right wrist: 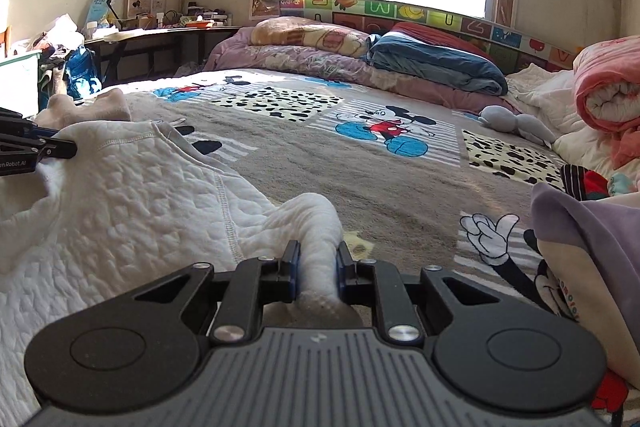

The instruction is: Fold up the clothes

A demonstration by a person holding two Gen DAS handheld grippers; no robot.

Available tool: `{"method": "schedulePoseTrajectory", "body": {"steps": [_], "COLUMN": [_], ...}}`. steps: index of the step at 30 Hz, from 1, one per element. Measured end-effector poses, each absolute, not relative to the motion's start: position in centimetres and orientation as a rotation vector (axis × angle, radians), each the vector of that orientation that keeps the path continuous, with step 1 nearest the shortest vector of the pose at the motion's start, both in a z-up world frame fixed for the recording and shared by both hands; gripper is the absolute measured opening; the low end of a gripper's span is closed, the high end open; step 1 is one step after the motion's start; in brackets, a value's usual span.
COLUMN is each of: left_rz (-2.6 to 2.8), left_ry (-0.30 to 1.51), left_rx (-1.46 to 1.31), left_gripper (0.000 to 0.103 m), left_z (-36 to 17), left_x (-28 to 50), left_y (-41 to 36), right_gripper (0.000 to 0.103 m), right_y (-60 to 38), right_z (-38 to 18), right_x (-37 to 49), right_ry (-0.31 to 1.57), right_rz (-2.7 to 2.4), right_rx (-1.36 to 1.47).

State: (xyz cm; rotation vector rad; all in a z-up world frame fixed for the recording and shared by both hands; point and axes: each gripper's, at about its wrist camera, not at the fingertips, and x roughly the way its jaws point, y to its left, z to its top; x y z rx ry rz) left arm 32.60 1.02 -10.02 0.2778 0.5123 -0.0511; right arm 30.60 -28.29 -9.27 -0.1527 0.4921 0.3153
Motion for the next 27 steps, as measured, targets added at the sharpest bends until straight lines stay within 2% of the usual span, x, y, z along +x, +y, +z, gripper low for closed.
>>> {"method": "schedulePoseTrajectory", "body": {"steps": [4, 7, 8, 10, 11, 12, 15, 18, 27], "left_rz": [-0.058, -0.062, -0.071, -0.070, -0.075, -0.078, -0.071, -0.039, -0.028], "left_ry": [0.597, 0.633, 0.639, 0.636, 0.626, 0.617, 0.596, 0.591, 0.634], "left_rx": [0.273, 0.258, 0.235, 0.175, 0.129, 0.084, -0.051, -0.147, -0.416], "left_gripper": [0.013, 0.017, 0.021, 0.037, 0.047, 0.049, 0.049, 0.050, 0.055], "left_z": [-11.3, -11.9, -11.7, -10.8, -10.1, -9.3, -7.5, -6.6, -5.7], "left_x": [34.2, 34.6, 34.6, 34.3, 34.0, 33.7, 32.6, 31.4, 25.7], "left_y": [1.2, 1.6, 2.0, 3.1, 4.1, 5.0, 7.8, 9.6, 11.8], "right_gripper": [0.021, 0.028, 0.031, 0.033, 0.036, 0.039, 0.046, 0.051, 0.056], "right_y": [-28.2, -28.7, -28.8, -29.7, -30.5, -31.4, -33.7, -34.2, -34.9], "right_z": [-11.4, -12.1, -12.4, -12.0, -11.5, -11.1, -9.8, -9.9, -10.3], "right_x": [31.8, 32.2, 32.4, 32.0, 31.5, 30.9, 29.2, 26.3, 19.0], "right_ry": [0.549, 0.572, 0.579, 0.572, 0.557, 0.541, 0.498, 0.502, 0.508], "right_rz": [0.306, 0.297, 0.294, 0.302, 0.295, 0.287, 0.264, 0.238, 0.193], "right_rx": [-0.129, -0.081, -0.065, 0.015, 0.066, 0.117, 0.258, 0.277, 0.331]}}
